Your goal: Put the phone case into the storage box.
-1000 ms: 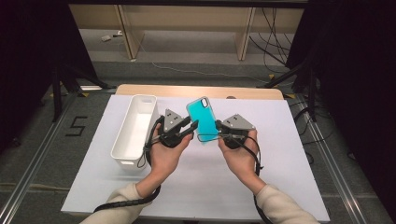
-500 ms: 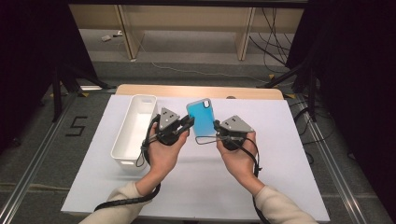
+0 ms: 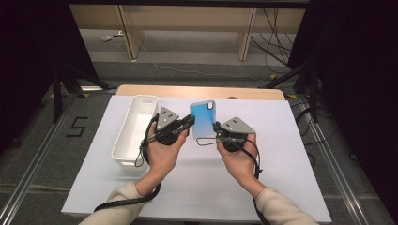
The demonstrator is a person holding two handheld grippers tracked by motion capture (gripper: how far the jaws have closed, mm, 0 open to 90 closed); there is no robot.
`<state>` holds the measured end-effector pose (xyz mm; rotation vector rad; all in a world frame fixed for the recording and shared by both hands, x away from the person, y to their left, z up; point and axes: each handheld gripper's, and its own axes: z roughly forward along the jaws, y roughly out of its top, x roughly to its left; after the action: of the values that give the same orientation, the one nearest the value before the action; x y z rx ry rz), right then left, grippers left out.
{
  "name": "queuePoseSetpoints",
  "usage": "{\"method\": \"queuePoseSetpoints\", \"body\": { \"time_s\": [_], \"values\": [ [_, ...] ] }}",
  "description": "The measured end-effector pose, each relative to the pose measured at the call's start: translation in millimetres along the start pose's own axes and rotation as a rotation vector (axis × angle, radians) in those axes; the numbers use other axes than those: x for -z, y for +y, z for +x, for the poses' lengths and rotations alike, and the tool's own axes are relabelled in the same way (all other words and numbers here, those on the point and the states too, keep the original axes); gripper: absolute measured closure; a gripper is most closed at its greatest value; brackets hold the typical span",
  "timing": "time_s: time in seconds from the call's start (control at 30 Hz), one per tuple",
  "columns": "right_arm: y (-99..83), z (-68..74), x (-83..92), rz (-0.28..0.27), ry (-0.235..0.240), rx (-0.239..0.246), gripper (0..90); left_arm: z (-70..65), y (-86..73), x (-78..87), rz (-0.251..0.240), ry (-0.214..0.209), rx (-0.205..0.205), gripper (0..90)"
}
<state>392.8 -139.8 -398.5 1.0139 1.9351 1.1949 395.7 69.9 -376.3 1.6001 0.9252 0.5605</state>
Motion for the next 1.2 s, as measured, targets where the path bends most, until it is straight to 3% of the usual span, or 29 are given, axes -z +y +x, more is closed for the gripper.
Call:
{"method": "queuePoseSetpoints", "body": {
  "time_s": [0.23, 0.37, 0.63, 0.8, 0.97, 1.03, 1.13, 1.17, 1.2],
  "values": [
    [-0.7, 0.6, -0.9, -0.009, 0.004, 0.003, 84.5, 1.5, 0.5, 0.3, 0.002, -0.008, 0.009, 83.7],
    [-1.5, -0.6, -1.6, 0.007, 0.017, 0.003, 83.2, 0.5, 1.2, 0.4, 0.003, -0.008, -0.03, 83.9],
    [-2.5, -3.1, -2.5, 0.011, 0.032, -0.009, 76.2, 1.3, 0.7, -0.1, 0.009, -0.01, -0.034, 83.9],
    [-1.8, -2.5, -1.9, 0.009, 0.041, -0.026, 68.4, 2.2, 0.1, -0.8, 0.009, -0.002, -0.048, 84.0],
    [-1.7, -2.8, -0.3, -0.009, 0.055, -0.013, 54.3, 5.1, 0.9, -0.8, 0.008, 0.003, -0.065, 84.0],
    [-1.7, -2.4, -0.2, -0.009, 0.058, -0.011, 52.5, 5.4, 1.0, -0.9, 0.008, 0.005, -0.068, 84.0],
    [-0.7, -0.3, -0.3, -0.019, 0.082, -0.008, 41.2, 6.4, 0.6, -0.9, 0.009, 0.008, -0.066, 84.0],
    [-0.7, -0.3, -0.3, -0.019, 0.082, -0.008, 41.2, 6.6, 0.5, -0.9, 0.008, 0.008, -0.064, 84.0],
    [-0.3, 0.0, -0.5, -0.018, 0.09, -0.014, 34.8, 7.9, 0.7, -0.8, 0.009, 0.011, -0.071, 84.0]
  ]
}}
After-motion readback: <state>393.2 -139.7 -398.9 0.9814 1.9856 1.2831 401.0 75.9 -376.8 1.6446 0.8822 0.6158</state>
